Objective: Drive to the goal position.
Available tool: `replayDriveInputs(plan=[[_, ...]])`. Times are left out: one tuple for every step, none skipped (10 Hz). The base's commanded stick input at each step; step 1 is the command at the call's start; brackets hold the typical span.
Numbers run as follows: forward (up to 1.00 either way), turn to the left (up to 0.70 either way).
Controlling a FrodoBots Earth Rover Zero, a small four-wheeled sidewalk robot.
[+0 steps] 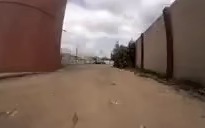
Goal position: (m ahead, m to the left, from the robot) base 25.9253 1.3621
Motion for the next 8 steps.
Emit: replayDriveInputs(plan=[[1.0,0.0],[1.0,0.0],[1.0,0.0],[1.0,0.0],[1.0,0.0],[1.0,0.0],[1.0,0.0],[1.0,0.0]])
